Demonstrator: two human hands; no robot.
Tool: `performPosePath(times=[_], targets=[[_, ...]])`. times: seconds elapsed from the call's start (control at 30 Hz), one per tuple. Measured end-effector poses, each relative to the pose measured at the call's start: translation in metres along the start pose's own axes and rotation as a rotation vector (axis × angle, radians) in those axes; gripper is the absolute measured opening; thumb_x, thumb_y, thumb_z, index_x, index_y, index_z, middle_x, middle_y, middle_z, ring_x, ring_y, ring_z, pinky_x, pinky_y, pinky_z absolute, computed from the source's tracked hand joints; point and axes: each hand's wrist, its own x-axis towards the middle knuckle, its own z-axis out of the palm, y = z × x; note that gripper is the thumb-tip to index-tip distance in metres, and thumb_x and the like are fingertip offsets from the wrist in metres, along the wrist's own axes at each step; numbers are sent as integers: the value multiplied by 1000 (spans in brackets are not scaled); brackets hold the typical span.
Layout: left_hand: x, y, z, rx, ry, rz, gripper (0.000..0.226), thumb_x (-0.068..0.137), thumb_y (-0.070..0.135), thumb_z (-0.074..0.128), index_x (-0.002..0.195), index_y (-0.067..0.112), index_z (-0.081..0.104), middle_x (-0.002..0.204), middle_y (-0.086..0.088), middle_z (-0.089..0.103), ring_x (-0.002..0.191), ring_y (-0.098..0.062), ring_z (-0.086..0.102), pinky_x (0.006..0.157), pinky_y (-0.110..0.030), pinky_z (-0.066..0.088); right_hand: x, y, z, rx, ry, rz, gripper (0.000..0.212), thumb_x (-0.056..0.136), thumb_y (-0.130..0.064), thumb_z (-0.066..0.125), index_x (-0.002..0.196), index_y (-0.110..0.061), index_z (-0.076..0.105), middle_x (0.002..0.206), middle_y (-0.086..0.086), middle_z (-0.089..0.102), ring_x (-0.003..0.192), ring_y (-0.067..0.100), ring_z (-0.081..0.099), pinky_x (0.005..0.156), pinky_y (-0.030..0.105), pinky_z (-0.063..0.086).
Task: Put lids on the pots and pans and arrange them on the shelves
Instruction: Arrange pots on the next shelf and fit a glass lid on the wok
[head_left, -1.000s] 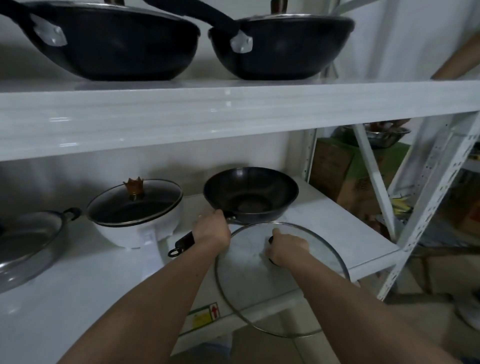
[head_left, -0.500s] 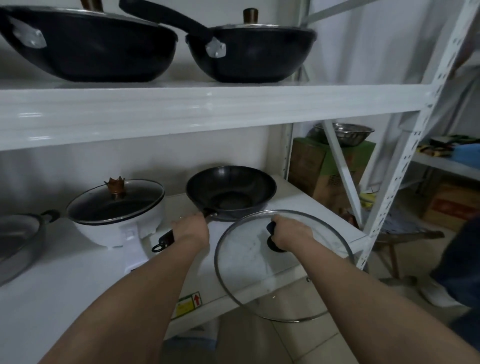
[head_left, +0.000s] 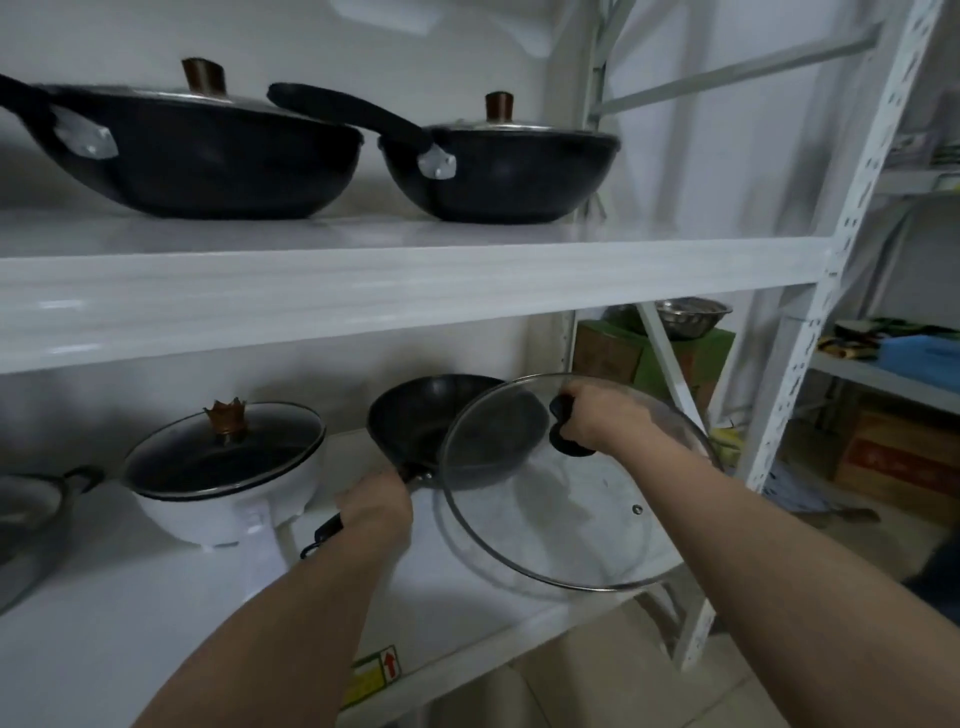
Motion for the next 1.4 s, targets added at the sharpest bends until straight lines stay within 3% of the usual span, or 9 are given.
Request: performPosePath(times=[0.17,0.3,0.47,0.6,0.83,0.97,1.1,1.23,1.4], targets=[[8,-13,-10,-56,-91,4,26,95,37,45,111,20,58,90,1,55,92,-18,56,76,-28,40,60,-35,15,-132,-109,-47,49,79,-35,51,124,-16,56,123,13,62,110,31,61,81,33,47],[31,-22,-16,-72,-189,28,32,94,42,46,111,17,58,98,-3,57,91,-21,56,74,-26,37,103,-63,27,-223,-67,-154,42,98,-25,43,139,-16,45,135,12,55,119,31,56,90,36,45],[40,-25,-26,-6,-301,75,38,99,28,40,130,9,50,120,-11,61,108,-27,60,87,-32,44,155,-89,58,-232,-22,-230,30,93,-24,50,121,-18,57,112,12,64,94,30,63,72,36,45],[36,-16,-36,46,-369,145,46,102,17,32,148,13,26,136,-17,51,117,-30,56,98,-36,42,174,-100,75,-196,-16,-225,31,92,-25,49,120,-16,58,121,10,62,108,30,61,88,38,48],[60,-27,-21,31,-445,122,43,99,27,35,136,6,37,124,-14,58,95,-27,57,77,-31,38,182,-108,96,-308,73,-218,29,98,-15,41,124,-13,55,126,11,60,115,32,58,96,41,45],[67,-29,-18,60,-481,137,44,99,29,36,138,6,35,128,-14,55,109,-29,59,77,-30,37,186,-112,95,-341,33,-224,26,96,-11,43,118,-10,56,113,10,64,107,30,61,99,40,43],[68,-29,-19,84,-491,144,45,99,28,36,139,7,34,130,-14,54,114,-29,57,81,-31,38,194,-116,98,-382,43,-262,22,94,-10,43,112,-9,58,71,4,50,89,26,62,89,35,43],[69,-28,-21,73,-481,143,44,99,27,36,139,7,34,127,-13,55,106,-28,58,78,-31,38,200,-118,101,-399,67,-286,23,96,-13,43,113,-9,57,100,10,64,98,28,63,91,36,43],[68,-30,-15,48,-482,143,40,98,23,38,135,7,38,124,-13,57,95,-25,56,78,-31,39,197,-115,101,-410,71,-300,24,97,-14,42,114,-7,57,101,12,63,101,29,63,89,37,45]])
